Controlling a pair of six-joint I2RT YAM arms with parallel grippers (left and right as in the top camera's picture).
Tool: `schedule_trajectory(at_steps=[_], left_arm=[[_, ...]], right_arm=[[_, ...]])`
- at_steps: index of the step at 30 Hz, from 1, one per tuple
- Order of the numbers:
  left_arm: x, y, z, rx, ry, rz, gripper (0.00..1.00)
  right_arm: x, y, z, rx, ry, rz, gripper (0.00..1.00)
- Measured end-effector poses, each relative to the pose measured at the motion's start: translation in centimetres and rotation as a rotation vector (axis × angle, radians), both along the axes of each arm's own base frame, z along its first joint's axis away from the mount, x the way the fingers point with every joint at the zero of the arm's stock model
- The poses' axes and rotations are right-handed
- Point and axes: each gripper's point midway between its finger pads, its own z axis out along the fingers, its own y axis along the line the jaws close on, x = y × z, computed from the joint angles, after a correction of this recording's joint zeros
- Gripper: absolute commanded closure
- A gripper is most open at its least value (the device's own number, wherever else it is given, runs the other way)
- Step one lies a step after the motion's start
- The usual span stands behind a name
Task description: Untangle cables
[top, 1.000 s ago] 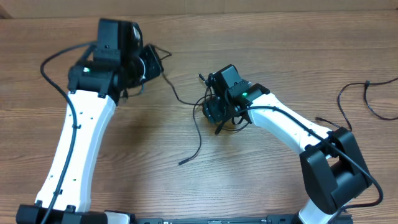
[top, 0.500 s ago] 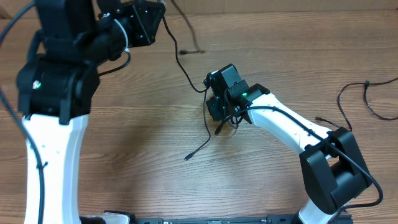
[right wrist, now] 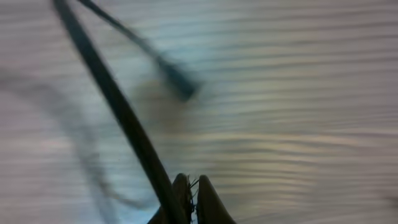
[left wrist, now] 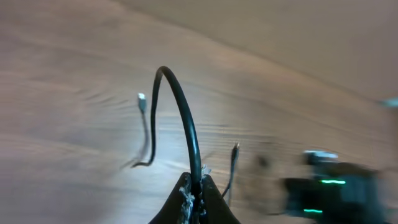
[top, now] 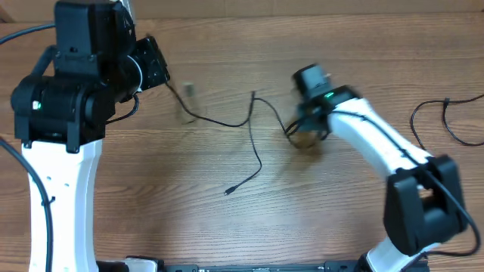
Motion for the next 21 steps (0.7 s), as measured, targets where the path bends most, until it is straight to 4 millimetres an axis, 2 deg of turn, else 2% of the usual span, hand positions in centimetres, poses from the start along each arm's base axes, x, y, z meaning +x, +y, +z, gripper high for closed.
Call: schedule_trajectory(at_steps=[3,4,5,6,9,11,14,16,21], left_arm=[[0.2,1.4,-1.2,0.065,0.04,0.056,0.96],[0.2,1.9,-1.6,0.09,0.051,0.077,0.96],[0.3,2.4,-1.9,0.116,0.06,0.097,0.96],[0.3,3.0,-2.1,0.143,0.067,0.118,0.96],[0.4,5.0,-2.3,0.232,0.074,0.195,0.96],[0.3,6.3,-2.1,0.288,0.067,0.247,0.96],[0.1,8.0,-1.7,0.356,0.061,0.32,0.96],[0.0,8.7,-1.4,0.381,0.055,0.358,0.96],[-0.3,10.1,-1.2,0.388,0.049,0.444,0.96]], right_arm=[[1.5,-5.8,4.6,-0.099,-0.084,-0.149,0.96],[1.9,-8.3,6.7,-0.144,-0.124,-0.209,0.96],[2.5,-12.0,10.0,-0.206,-0.188,-0.305,0.96],[2.6,-12.6,10.6,-0.216,-0.201,-0.32,0.96],[2.1,-19.8,16.0,-0.304,-0.293,-0.508,0.96],[1.1,-23.9,18.5,-0.331,-0.33,-0.623,0.96],[-0.9,-28.9,20.5,-0.322,-0.371,-0.778,0.96],[-2.1,-31.4,21.1,-0.294,-0.394,-0.866,0.96],[-4.7,-34.9,20.3,-0.187,-0.407,-1.026,0.96]])
